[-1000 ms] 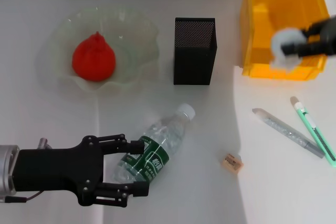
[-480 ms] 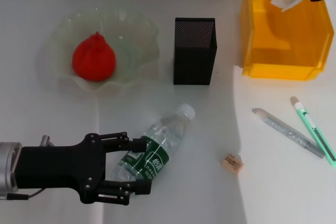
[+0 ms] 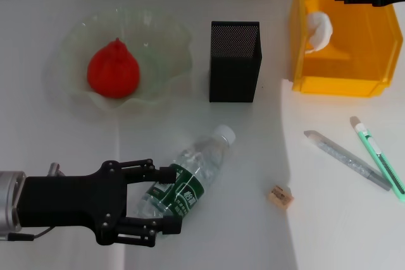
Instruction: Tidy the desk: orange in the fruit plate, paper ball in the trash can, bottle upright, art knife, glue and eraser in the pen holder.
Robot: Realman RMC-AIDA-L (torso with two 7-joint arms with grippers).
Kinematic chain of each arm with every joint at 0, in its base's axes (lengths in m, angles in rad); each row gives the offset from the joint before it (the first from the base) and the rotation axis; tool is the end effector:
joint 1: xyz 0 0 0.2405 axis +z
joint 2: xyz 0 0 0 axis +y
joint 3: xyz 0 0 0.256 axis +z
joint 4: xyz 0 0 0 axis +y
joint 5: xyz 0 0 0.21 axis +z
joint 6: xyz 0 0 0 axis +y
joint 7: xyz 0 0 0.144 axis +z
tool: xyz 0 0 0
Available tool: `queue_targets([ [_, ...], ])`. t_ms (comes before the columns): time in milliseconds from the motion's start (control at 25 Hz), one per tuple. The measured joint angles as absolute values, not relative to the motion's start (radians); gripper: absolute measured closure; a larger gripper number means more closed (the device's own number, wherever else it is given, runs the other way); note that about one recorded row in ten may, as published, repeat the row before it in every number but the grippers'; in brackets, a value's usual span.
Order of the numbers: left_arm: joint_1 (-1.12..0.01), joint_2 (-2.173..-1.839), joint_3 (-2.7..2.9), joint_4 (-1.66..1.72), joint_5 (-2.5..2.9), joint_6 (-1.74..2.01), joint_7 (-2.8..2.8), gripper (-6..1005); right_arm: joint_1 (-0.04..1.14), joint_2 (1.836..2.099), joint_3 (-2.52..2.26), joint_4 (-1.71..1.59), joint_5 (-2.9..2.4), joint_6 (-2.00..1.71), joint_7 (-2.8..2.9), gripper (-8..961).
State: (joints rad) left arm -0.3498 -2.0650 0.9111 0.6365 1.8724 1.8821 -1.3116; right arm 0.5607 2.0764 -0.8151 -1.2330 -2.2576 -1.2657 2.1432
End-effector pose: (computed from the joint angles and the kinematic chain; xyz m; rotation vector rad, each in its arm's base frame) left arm -0.2686 0.2388 -0.0112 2.8568 0.5899 0.9195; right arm 0.2201 0.4047 0.0945 -2.2792 0.8654 0.3331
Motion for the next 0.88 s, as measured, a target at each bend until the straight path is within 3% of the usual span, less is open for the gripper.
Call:
queue_targets([
  [240, -0.350, -2.065, 0.911, 0.637, 1.872, 1.880, -1.313, 153, 0.519, 2.070, -0.810, -1.296, -2.196, -1.436, 2.111, 238],
  [360, -0.351, -2.065, 0.911, 0.637, 1.872, 1.876, -1.313, 153, 0.499, 2.030, -0.806, -1.258, -2.095, -1.617, 2.023, 239],
  [480, -0.353, -2.066, 0.911, 0.637, 1.873, 1.863, -1.317, 153, 0.492, 1.977, -0.805, -1.125, -2.002, -1.828, 1.876, 239],
  [520, -0.353, -2.066, 0.911, 0.637, 1.873, 1.863, -1.317, 153, 0.495, 1.949, -0.805, -1.002, -1.985, -1.937, 1.782, 239],
  [680, -0.358, -2.066, 0.911, 0.639, 1.873, 1.850, -1.346, 153, 0.494, 1.928, -0.810, -0.854, -1.990, -1.991, 1.671, 240],
  [880, -0.366, -2.067, 0.912, 0.670, 1.874, 1.788, -1.432, 153, 0.460, 1.932, -0.807, -0.769, -2.042, -1.983, 1.586, 241],
])
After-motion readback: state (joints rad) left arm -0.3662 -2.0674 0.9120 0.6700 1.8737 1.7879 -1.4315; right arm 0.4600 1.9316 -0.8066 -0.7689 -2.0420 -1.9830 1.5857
